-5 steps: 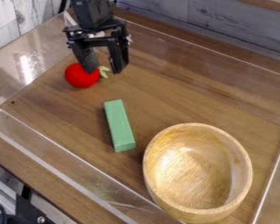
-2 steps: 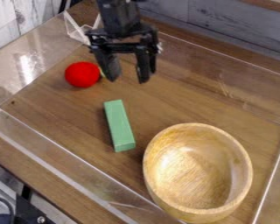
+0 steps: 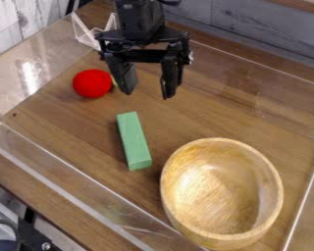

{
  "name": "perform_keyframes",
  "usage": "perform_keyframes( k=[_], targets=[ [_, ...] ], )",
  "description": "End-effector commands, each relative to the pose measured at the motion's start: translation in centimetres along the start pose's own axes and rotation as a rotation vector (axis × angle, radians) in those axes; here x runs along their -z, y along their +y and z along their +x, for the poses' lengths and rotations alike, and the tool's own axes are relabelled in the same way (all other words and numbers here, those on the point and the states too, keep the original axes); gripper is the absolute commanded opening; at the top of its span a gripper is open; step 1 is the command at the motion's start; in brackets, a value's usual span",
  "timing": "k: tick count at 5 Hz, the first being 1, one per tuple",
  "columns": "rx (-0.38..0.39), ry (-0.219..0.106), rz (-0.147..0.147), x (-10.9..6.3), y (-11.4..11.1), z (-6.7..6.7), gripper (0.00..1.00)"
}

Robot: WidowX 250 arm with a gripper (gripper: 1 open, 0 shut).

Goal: Move the red object to the left side of the table

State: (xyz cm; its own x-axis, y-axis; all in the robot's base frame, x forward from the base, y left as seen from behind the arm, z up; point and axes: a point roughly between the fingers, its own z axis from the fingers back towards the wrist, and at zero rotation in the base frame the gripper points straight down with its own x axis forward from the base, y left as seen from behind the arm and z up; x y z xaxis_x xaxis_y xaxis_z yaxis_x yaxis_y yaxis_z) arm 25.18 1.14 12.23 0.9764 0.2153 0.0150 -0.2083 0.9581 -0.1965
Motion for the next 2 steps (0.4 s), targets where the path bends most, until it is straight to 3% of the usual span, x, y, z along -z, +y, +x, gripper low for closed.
perform_keyframes(
  k=[1,2],
  targets=[
    [-0.002,-0.027,0.011,-0.66,0.51,0.24,1.00],
    [-0.016,-0.017,0.020,-0.45,1.18,0.31,1.00]
  ],
)
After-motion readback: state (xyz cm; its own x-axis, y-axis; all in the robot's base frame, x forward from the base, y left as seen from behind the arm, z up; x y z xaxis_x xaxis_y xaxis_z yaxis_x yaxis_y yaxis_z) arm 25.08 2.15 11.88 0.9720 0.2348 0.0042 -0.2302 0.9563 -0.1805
